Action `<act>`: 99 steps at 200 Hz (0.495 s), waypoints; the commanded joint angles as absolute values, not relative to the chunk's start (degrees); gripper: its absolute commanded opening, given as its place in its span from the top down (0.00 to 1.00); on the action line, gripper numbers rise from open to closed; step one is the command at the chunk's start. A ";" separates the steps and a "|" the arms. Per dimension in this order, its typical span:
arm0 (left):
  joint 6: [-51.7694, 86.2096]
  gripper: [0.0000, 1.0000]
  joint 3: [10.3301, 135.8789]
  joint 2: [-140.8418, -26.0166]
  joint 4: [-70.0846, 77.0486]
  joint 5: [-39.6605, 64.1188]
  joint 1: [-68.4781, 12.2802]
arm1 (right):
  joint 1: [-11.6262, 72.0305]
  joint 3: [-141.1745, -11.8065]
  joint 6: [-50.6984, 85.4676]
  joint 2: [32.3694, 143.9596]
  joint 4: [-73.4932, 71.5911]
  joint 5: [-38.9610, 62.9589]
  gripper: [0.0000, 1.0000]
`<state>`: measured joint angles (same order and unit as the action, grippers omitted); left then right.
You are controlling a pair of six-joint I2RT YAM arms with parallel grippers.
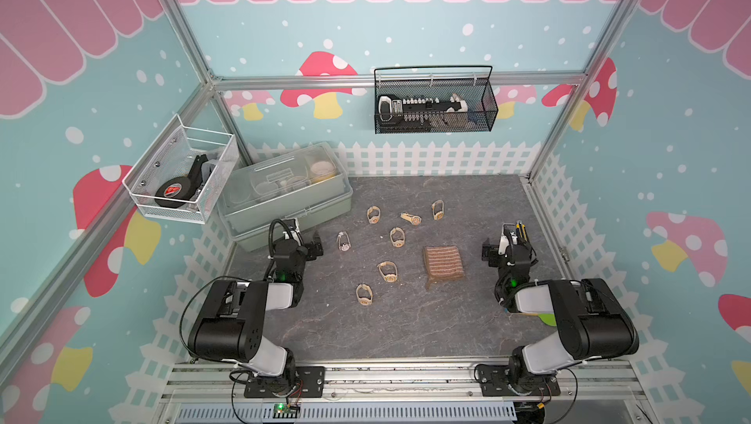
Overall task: Wipe the watch dial
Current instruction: Pick up the watch at the center of the board.
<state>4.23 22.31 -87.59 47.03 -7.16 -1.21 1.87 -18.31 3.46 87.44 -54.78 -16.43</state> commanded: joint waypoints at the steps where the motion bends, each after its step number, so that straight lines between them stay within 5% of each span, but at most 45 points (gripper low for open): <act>1: 2.85 0.01 23.20 -87.62 48.52 -8.07 -1.18 | 1.80 -19.07 3.68 87.01 -55.20 -16.17 0.01; 99: 2.90 0.01 23.20 -87.71 48.69 -8.38 -1.38 | 1.76 -19.16 3.69 86.89 -54.79 -16.18 0.01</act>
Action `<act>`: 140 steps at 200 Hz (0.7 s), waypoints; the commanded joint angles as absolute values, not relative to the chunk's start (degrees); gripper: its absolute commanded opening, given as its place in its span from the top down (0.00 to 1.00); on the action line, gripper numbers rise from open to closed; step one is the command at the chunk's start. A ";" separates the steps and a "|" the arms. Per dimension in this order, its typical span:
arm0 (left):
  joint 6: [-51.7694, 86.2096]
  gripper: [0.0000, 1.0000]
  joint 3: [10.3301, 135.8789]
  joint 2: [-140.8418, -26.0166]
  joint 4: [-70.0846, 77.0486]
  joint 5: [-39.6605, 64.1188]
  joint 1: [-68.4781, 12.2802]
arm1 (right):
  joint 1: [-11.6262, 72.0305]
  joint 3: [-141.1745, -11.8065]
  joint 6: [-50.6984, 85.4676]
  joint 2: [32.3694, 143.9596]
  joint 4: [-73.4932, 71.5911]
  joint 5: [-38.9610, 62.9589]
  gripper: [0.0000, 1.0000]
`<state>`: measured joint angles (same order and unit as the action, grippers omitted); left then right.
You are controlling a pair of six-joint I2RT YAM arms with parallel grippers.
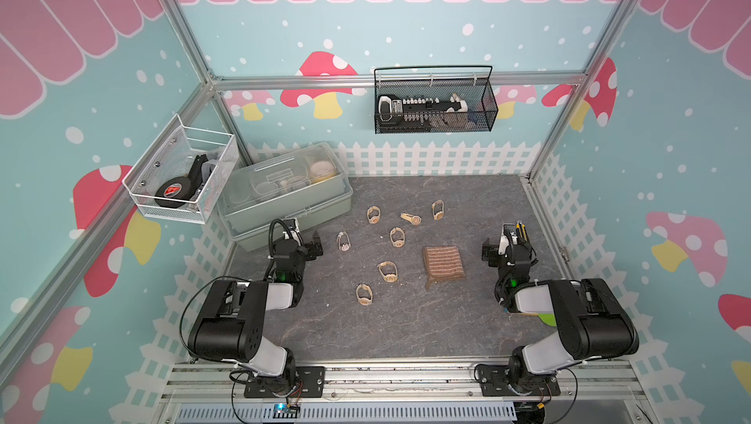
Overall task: Wipe the watch dial
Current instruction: Pick up the watch at the center of the board.
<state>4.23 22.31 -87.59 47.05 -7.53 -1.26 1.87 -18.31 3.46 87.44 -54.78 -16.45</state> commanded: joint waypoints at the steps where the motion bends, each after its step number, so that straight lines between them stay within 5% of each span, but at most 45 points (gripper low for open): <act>1: 2.86 0.01 23.20 -87.71 48.69 -8.32 -1.40 | 1.76 -19.16 3.69 86.86 -54.82 -16.22 0.01; 80: 2.77 0.01 22.95 -87.58 48.97 -8.25 -1.41 | 1.84 -18.73 3.60 85.88 -55.26 -16.36 0.01; 140: 2.70 0.01 30.72 -82.13 30.20 -8.12 -1.53 | 2.15 -25.90 5.31 79.38 -35.38 -18.36 0.01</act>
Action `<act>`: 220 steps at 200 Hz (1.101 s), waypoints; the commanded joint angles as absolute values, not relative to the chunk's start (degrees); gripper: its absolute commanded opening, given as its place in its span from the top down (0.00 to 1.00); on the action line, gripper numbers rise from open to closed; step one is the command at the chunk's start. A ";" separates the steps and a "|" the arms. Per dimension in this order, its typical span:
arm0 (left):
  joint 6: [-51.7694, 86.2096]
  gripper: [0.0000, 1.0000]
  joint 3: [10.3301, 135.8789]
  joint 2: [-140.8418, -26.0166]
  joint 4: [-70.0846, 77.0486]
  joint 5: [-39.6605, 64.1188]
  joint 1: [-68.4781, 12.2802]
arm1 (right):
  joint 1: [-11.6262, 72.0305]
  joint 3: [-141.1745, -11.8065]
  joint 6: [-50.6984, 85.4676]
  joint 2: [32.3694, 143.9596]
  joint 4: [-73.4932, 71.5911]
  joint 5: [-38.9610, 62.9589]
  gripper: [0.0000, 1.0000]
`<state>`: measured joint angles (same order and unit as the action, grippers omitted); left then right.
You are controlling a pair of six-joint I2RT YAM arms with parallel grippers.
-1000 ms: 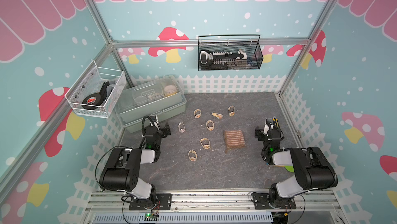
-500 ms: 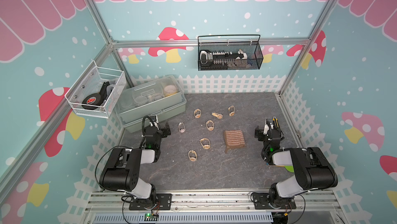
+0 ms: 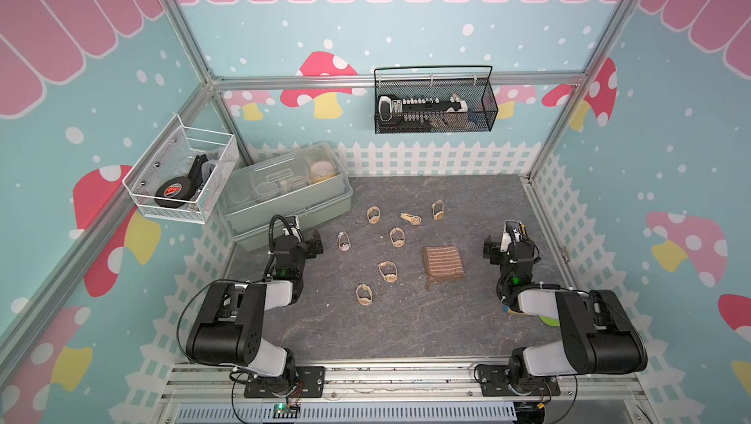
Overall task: Wipe the watch dial
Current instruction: Pick up the watch at the center of the board.
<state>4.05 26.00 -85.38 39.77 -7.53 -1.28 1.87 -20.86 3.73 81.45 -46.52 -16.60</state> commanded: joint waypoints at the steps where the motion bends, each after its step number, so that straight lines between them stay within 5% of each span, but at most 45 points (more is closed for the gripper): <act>1: 2.71 0.01 30.96 -82.02 29.64 -8.15 -1.55 | 2.17 -26.31 5.38 79.33 -34.65 -18.50 0.01; 107: 13.30 0.01 46.28 -72.87 -4.41 -13.35 -8.71 | 7.80 -59.41 15.89 85.70 16.54 -16.65 0.01; 220: 35.43 0.01 63.57 -77.50 -35.22 -16.47 -19.93 | 19.95 -68.05 24.19 89.92 36.22 -7.18 0.01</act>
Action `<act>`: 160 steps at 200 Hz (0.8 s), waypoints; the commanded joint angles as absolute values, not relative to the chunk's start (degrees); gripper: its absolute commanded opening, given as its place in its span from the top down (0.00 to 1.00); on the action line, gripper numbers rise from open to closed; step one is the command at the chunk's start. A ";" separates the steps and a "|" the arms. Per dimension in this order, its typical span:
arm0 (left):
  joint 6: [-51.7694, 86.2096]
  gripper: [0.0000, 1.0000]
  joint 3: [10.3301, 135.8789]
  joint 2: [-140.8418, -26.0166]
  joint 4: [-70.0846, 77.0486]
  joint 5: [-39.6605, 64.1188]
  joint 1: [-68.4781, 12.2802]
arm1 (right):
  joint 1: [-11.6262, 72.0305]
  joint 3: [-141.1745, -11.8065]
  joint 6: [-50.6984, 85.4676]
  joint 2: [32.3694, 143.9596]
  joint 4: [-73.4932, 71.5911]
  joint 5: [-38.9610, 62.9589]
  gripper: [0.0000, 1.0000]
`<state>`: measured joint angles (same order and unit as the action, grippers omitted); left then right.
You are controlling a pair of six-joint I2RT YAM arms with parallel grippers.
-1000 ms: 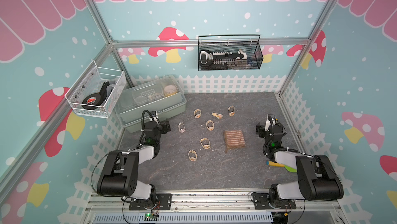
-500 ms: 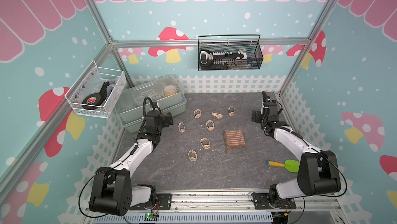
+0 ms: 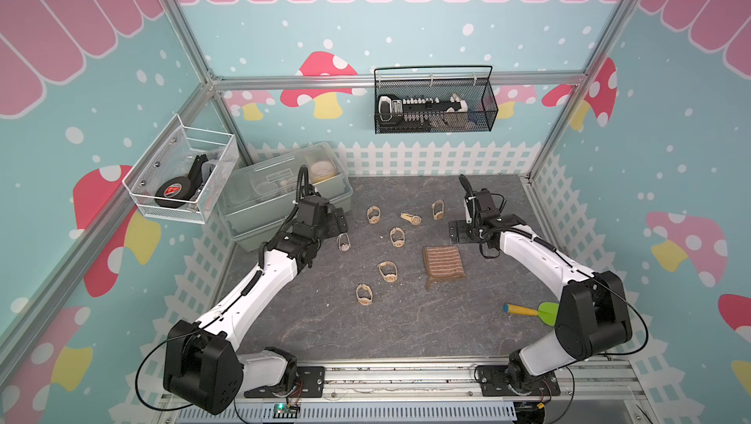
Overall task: Wipe the watch dial
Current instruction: Pick up the watch at the center of the board.
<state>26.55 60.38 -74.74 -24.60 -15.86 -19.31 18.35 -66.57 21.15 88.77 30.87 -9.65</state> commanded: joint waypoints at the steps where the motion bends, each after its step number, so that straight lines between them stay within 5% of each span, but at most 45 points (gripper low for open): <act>1: 35.64 0.01 63.65 -77.64 -35.41 -16.45 -19.98 | 20.04 -68.04 24.18 89.96 36.26 -7.10 0.01; 160: 45.76 0.01 75.68 -97.70 -42.86 -14.91 -21.45 | 26.81 -65.83 27.55 105.85 33.35 1.33 0.03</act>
